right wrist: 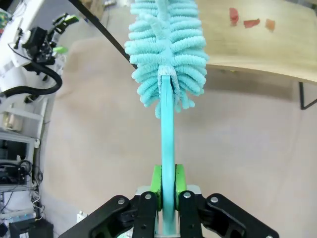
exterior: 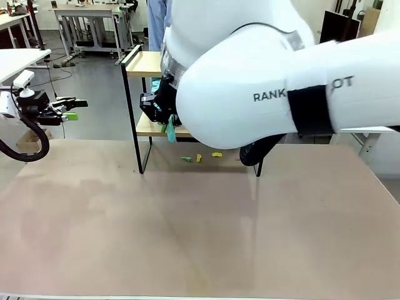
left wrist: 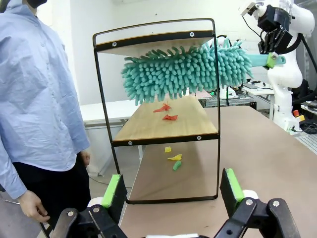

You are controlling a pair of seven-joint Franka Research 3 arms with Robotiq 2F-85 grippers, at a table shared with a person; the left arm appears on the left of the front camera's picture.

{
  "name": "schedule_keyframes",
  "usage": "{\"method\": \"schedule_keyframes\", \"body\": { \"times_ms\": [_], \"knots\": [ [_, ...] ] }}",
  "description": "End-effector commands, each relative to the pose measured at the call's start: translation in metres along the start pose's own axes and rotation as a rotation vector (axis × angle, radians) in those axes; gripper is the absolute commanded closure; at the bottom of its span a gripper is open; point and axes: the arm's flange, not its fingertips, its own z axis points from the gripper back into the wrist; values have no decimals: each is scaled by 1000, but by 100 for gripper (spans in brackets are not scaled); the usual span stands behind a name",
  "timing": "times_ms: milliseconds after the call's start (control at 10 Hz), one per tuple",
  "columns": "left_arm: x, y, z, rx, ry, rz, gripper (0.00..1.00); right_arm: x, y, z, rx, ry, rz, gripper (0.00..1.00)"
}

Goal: Clean the shelf.
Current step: Clean the specific section of the Shelf indicated by the human with the Duster.

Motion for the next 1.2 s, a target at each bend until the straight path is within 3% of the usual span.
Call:
{"method": "schedule_keyframes", "body": {
  "times_ms": [0,500,1000,1100],
  "knots": [
    [2,-1,-2,5,-1,-15,0,22,34,-29,-29,-20,-16,87],
    [2,-1,-2,5,-1,-15,0,32,41,-69,-50,5,-22,87],
    [2,-1,-2,5,-1,-15,0,30,38,-93,-85,132,29,87],
    [2,-1,-2,5,-1,-15,0,25,29,-95,-72,89,6,87]
  ]
}}
